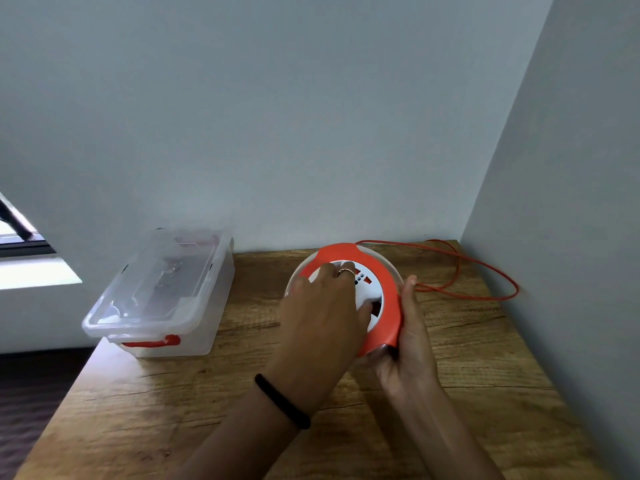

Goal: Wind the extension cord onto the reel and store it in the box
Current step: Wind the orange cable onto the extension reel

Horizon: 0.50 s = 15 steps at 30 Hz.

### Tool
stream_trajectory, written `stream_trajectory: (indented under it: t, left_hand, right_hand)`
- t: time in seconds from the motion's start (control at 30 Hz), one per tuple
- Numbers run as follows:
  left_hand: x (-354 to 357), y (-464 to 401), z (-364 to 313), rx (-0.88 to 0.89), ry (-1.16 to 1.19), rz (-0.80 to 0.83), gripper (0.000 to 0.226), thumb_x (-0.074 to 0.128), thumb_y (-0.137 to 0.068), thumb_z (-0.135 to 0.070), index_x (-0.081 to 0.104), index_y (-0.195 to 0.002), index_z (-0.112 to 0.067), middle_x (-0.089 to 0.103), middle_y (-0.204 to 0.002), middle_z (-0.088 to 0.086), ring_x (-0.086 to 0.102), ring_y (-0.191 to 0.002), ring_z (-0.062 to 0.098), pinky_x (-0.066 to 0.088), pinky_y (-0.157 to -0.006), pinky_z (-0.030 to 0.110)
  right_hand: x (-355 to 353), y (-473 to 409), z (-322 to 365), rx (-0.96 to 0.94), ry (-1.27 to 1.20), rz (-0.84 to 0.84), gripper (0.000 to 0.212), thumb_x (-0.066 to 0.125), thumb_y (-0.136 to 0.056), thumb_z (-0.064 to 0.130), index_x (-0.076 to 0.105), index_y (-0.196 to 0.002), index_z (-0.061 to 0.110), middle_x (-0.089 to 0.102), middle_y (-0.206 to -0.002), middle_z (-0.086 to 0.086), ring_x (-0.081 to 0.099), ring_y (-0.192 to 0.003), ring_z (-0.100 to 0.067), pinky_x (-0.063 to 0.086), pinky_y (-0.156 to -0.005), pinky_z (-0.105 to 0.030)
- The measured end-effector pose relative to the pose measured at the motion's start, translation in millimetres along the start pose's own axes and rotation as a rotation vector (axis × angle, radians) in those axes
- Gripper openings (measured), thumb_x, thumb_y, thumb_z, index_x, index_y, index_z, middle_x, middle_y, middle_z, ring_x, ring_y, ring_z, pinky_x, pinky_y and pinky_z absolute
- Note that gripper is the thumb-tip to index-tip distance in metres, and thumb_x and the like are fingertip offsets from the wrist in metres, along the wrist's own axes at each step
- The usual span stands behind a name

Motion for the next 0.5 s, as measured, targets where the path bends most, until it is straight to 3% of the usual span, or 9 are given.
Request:
stream_trajectory:
  t: [0.07, 0.2, 0.33, 0.4, 0.47, 0.5]
  left_hand:
    - [-1.8, -1.3, -1.9, -0.009, -0.035, 0.005, 0.059, 0.044, -0.094, -0.055, 0.035, -0.145, -0.028, 0.043, -0.147, -0.009, 0.049, -0.126, 0.020, 0.042, -0.099, 0.032]
    - [16.6, -1.3, -5.8, -0.057, -0.075, 0.063, 0.058, 0.042, -0.096, -0.049, 0.028, -0.148, -0.027, 0.036, -0.150, -0.006, 0.036, -0.133, 0.028, 0.043, -0.095, 0.038]
    - [27.5, 3.2, -17.0, 0.000, -0.137, 0.075, 0.061, 0.076, -0.073, -0.040, 0.061, -0.128, -0.017, 0.063, -0.125, 0.010, 0.058, -0.113, 0.031, 0.053, -0.083, 0.039]
    - [38.5, 7.7, -23.0, 0.083, -0.111, 0.130, 0.062, 0.061, -0.088, -0.040, 0.043, -0.143, -0.018, 0.040, -0.148, 0.015, 0.037, -0.135, 0.033, 0.040, -0.104, 0.043]
    - [44.3, 11.5, -18.9, 0.152, -0.076, 0.161, 0.062, 0.039, -0.098, -0.042, 0.019, -0.152, -0.021, 0.011, -0.160, 0.008, 0.011, -0.146, 0.026, 0.019, -0.117, 0.040]
    - [40.9, 11.4, -12.8, 0.154, -0.049, 0.147, 0.062, 0.032, -0.098, -0.044, 0.014, -0.153, -0.022, 0.008, -0.161, 0.003, 0.008, -0.147, 0.021, 0.015, -0.118, 0.038]
  right_hand:
    - [-0.9, 0.4, -1.1, -0.003, -0.014, -0.011, 0.056, 0.050, -0.085, 0.055, 0.064, -0.118, 0.012, 0.071, -0.109, -0.012, 0.069, -0.098, -0.026, 0.058, -0.078, -0.043]
    - [-1.2, 2.8, 0.6, 0.004, -0.071, -0.018, 0.055, 0.050, -0.087, 0.054, 0.065, -0.117, 0.011, 0.072, -0.106, -0.012, 0.071, -0.091, -0.024, 0.060, -0.062, -0.034]
    - [-5.2, 2.8, -0.3, 0.013, -0.086, -0.020, 0.059, 0.050, -0.085, 0.057, 0.065, -0.119, 0.011, 0.070, -0.112, -0.013, 0.067, -0.104, -0.028, 0.054, -0.089, -0.046]
    - [-6.9, 3.8, 1.8, 0.004, -0.083, -0.024, 0.058, 0.048, -0.087, 0.057, 0.065, -0.118, 0.011, 0.070, -0.112, -0.014, 0.067, -0.104, -0.028, 0.052, -0.092, -0.047]
    - [-7.9, 4.0, 4.5, -0.001, -0.096, -0.020, 0.056, 0.048, -0.089, 0.054, 0.065, -0.116, 0.009, 0.071, -0.109, -0.014, 0.070, -0.096, -0.027, 0.060, -0.075, -0.041]
    - [-9.1, 3.5, 4.4, 0.003, -0.093, -0.023, 0.056, 0.048, -0.089, 0.054, 0.065, -0.116, 0.009, 0.071, -0.108, -0.015, 0.070, -0.093, -0.027, 0.061, -0.065, -0.037]
Point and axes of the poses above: each hand's wrist, its own y-axis away from the middle knuckle, its own x-axis out of the palm, z = x × y, the point moved 10 cm from there along -y, towards the middle knuckle
